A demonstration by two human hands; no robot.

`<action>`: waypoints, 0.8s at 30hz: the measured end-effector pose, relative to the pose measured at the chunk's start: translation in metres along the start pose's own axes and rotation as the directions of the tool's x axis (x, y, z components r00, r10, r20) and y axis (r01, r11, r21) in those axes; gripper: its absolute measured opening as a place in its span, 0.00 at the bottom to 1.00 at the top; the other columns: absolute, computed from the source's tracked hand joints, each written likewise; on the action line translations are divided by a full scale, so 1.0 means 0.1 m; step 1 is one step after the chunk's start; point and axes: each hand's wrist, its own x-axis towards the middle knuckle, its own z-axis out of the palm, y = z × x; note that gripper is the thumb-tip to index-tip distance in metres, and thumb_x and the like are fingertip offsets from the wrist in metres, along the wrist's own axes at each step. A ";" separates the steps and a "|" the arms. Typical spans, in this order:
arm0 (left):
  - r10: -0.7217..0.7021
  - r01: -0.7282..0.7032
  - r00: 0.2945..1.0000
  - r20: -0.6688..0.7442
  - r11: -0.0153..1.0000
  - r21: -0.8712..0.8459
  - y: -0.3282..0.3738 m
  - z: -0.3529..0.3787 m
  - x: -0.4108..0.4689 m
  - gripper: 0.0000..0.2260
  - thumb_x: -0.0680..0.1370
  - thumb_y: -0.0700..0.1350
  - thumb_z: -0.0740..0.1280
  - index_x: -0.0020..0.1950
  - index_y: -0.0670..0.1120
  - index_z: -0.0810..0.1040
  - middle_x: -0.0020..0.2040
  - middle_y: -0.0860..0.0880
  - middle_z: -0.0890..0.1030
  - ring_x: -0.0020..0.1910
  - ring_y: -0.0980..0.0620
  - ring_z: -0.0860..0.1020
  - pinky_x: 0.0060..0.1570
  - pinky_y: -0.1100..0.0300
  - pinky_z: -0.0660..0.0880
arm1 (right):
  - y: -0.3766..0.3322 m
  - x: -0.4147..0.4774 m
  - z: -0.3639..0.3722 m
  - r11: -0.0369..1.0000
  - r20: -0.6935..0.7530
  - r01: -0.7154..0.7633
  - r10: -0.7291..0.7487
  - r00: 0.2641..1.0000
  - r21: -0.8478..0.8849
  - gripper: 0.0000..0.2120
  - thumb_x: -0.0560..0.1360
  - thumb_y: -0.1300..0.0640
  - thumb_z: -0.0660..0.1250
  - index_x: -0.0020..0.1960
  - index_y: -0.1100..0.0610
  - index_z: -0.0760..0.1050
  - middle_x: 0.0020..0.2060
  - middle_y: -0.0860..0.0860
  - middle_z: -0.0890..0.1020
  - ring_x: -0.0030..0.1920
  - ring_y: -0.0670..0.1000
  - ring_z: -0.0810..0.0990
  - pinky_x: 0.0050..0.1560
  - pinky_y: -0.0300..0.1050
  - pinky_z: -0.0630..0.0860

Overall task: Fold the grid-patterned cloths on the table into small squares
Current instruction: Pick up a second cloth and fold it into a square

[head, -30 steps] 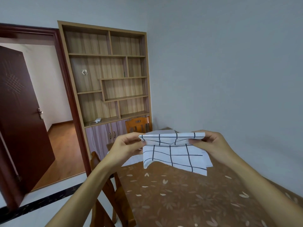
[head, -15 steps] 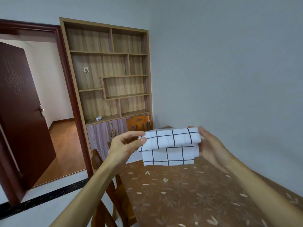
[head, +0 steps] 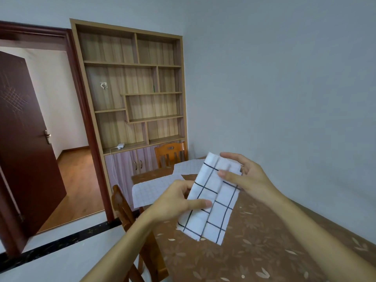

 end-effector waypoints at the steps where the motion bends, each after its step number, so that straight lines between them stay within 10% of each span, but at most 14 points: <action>1: 0.005 -0.008 0.999 -0.051 0.999 -0.040 -0.01 0.01 0.01 0.12 0.77 0.43 0.73 0.60 0.44 0.82 0.55 0.48 0.86 0.54 0.47 0.85 0.55 0.46 0.82 | 0.01 -0.01 0.01 0.999 -0.019 -0.017 0.017 1.000 0.036 0.29 0.65 0.50 0.77 0.64 0.51 0.77 0.52 0.53 0.86 0.51 0.52 0.86 0.51 0.47 0.82; 10: 0.077 -0.132 0.940 -0.333 0.980 -0.148 -0.11 0.15 0.12 0.13 0.79 0.43 0.70 0.63 0.50 0.79 0.57 0.51 0.86 0.54 0.51 0.85 0.52 0.53 0.83 | 0.14 -0.29 0.17 0.993 0.158 -0.089 0.076 0.985 0.080 0.07 0.77 0.56 0.70 0.53 0.56 0.80 0.45 0.52 0.87 0.46 0.49 0.86 0.45 0.37 0.79; 14: 0.128 -0.151 0.899 -0.418 0.988 -0.022 -0.14 0.26 0.19 0.10 0.80 0.42 0.69 0.60 0.53 0.77 0.52 0.49 0.85 0.49 0.51 0.84 0.48 0.52 0.83 | 0.14 -0.30 0.24 0.996 0.145 0.007 -0.020 0.989 0.089 0.10 0.75 0.49 0.67 0.52 0.52 0.82 0.39 0.48 0.82 0.38 0.46 0.79 0.38 0.36 0.75; 21: 0.150 -0.185 0.734 -0.663 0.983 0.018 -0.14 0.35 0.24 0.08 0.82 0.45 0.65 0.61 0.50 0.74 0.51 0.55 0.82 0.48 0.61 0.82 0.42 0.64 0.81 | 0.23 -0.31 0.30 0.995 0.180 -0.060 0.045 0.983 0.083 0.28 0.67 0.46 0.76 0.65 0.49 0.75 0.56 0.48 0.85 0.54 0.49 0.85 0.50 0.43 0.80; 24: 0.115 -0.201 0.706 -0.699 0.979 -0.042 -0.15 0.33 0.26 0.09 0.82 0.44 0.65 0.62 0.49 0.72 0.53 0.57 0.81 0.48 0.67 0.81 0.39 0.69 0.79 | 0.28 -0.31 0.34 0.993 0.186 -0.119 0.115 0.976 0.011 0.18 0.70 0.52 0.78 0.58 0.52 0.80 0.53 0.50 0.87 0.52 0.50 0.86 0.48 0.40 0.79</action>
